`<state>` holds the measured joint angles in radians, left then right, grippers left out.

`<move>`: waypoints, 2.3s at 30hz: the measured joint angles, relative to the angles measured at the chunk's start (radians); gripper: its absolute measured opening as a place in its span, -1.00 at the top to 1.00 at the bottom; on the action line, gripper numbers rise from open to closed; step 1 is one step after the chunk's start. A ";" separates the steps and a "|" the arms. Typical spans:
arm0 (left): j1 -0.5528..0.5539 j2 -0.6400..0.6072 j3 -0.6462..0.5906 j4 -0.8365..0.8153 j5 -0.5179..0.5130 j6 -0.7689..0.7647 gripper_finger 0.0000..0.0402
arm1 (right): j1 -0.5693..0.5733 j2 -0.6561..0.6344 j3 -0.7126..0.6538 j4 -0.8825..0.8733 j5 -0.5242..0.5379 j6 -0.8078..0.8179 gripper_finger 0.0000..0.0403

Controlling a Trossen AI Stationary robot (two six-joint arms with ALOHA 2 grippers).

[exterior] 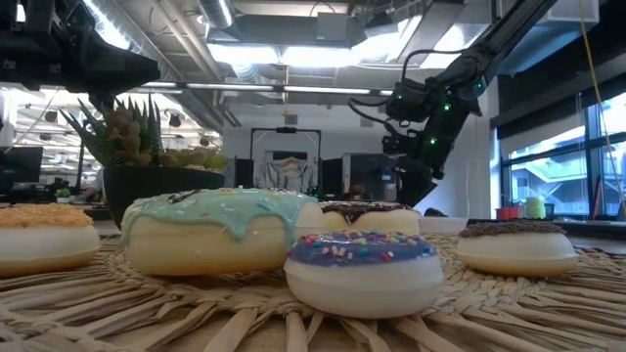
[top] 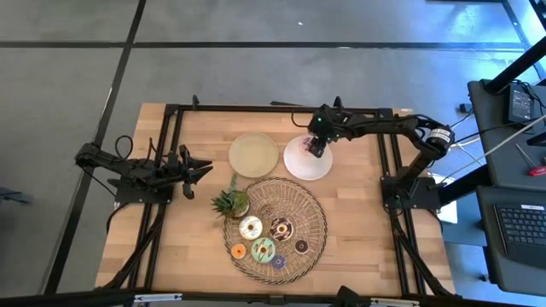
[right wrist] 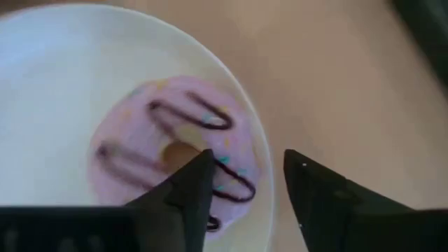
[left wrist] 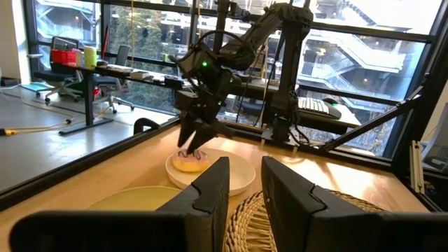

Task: Pick & Place donuts
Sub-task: Put the large pink donut on the white plate, then put the large black donut on the white plate

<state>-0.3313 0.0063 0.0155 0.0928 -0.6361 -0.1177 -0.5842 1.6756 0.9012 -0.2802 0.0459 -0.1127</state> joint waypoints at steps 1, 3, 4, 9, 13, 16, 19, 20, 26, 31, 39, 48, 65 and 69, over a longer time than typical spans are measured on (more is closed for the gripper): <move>0.000 0.000 0.000 0.000 0.000 0.000 0.60 | 0.000 -0.001 0.000 0.000 0.021 0.001 0.07; 0.000 0.000 0.000 0.000 0.000 0.000 0.61 | 0.000 -0.009 0.000 -0.001 0.039 0.002 0.02; 0.000 0.000 0.000 0.000 0.000 0.000 0.61 | 0.000 -0.017 0.000 -0.002 0.039 0.002 0.00; 0.000 0.000 0.000 0.000 0.000 0.000 0.61 | 0.025 -0.079 0.000 -0.003 0.039 0.002 -0.04; 0.000 0.000 0.000 0.000 0.000 0.000 0.60 | 0.074 -0.141 0.000 -0.006 -0.055 0.009 -0.04; 0.000 0.000 0.000 0.000 0.000 0.000 0.60 | 0.147 -0.156 0.000 0.005 -0.229 0.029 -0.04; 0.000 0.000 0.000 0.000 0.000 0.000 0.62 | 0.260 -0.147 -0.001 0.027 -0.356 0.026 -0.05; 0.000 0.000 0.000 0.000 0.000 0.000 0.62 | 0.305 -0.138 0.000 0.045 -0.357 0.026 -0.05; 0.000 0.000 0.000 0.000 0.002 -0.003 0.61 | 0.583 -0.106 -0.002 0.118 -0.178 0.038 -0.05; 0.000 0.000 0.000 0.000 0.004 -0.002 0.62 | 0.727 -0.076 -0.001 0.207 -0.069 0.121 -0.05; 0.000 0.000 0.000 -0.015 0.005 -0.015 0.63 | 0.839 0.024 -0.001 0.350 -0.066 0.242 -0.05; 0.000 0.000 0.000 -0.037 0.005 -0.029 0.63 | 0.877 0.150 0.000 0.452 0.033 0.266 -0.05; 0.000 0.000 0.000 -0.037 0.005 -0.028 0.65 | 0.877 0.185 0.001 0.446 -0.016 0.377 0.53; 0.000 0.000 0.000 -0.037 0.007 -0.048 0.65 | 0.867 0.155 0.000 0.425 -0.070 0.395 0.81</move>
<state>-0.3317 0.0067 0.0156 0.0555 -0.6291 -0.1656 0.2823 1.8307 0.9014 0.1444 -0.0245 0.2822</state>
